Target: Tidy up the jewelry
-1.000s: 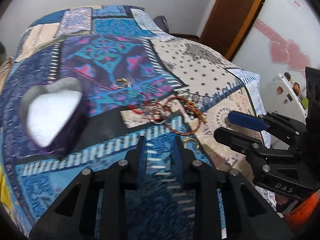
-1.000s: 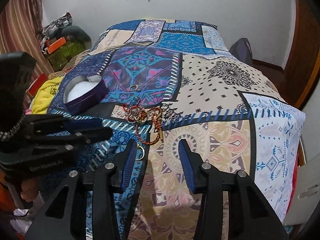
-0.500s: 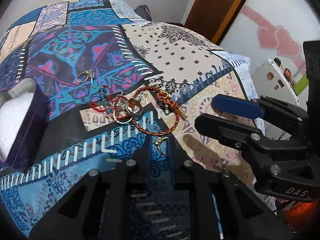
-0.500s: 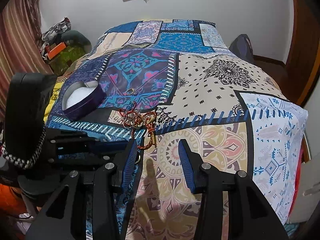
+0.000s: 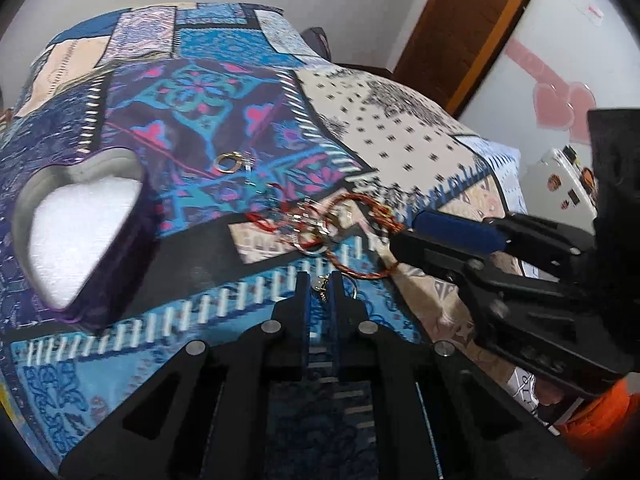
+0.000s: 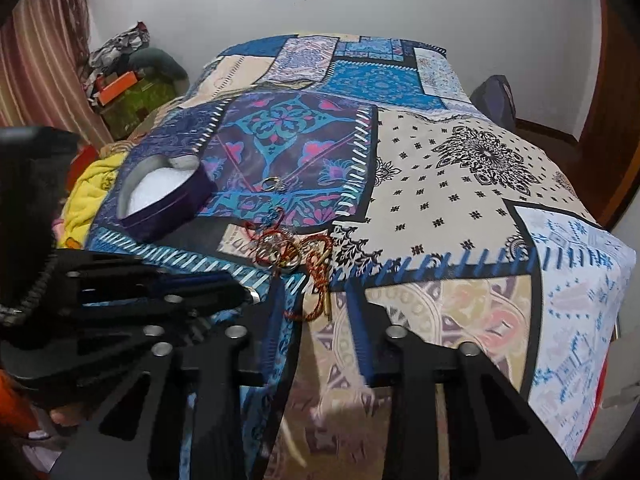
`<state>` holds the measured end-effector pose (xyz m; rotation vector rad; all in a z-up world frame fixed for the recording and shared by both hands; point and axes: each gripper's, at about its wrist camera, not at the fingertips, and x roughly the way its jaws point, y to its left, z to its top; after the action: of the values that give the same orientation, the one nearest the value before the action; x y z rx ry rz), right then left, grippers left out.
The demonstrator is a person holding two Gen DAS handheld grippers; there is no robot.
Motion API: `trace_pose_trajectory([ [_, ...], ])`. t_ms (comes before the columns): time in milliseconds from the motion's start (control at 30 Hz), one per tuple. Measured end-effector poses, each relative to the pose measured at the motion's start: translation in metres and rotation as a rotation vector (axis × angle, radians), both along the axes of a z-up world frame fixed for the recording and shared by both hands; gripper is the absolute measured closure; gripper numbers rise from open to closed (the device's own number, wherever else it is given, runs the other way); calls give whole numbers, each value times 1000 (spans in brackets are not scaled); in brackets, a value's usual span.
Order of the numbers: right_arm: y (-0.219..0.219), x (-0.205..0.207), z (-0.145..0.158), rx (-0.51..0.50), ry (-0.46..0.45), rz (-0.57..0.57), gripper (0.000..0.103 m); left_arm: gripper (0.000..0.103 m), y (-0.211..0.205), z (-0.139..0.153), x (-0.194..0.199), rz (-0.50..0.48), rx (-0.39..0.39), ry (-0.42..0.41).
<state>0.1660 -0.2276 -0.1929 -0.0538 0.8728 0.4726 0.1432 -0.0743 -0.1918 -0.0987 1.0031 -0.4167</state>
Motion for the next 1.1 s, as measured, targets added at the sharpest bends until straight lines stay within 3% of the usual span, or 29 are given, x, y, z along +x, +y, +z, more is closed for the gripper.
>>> trace_pose_trajectory([
  [167,12,5,-9,-38,-7,11,85,96,7,0,2,19,0,-4],
  [233,16,7,-15,-60,-6,12,94,96,8,0,2,22,-3,-5],
  [400,15,7,-14,-47,-1,7,95,96,8,3,0,31,6,-21],
  [1100,20,-8,57,7,-155,5,95,96,47,57,-21,133,-14,-162],
])
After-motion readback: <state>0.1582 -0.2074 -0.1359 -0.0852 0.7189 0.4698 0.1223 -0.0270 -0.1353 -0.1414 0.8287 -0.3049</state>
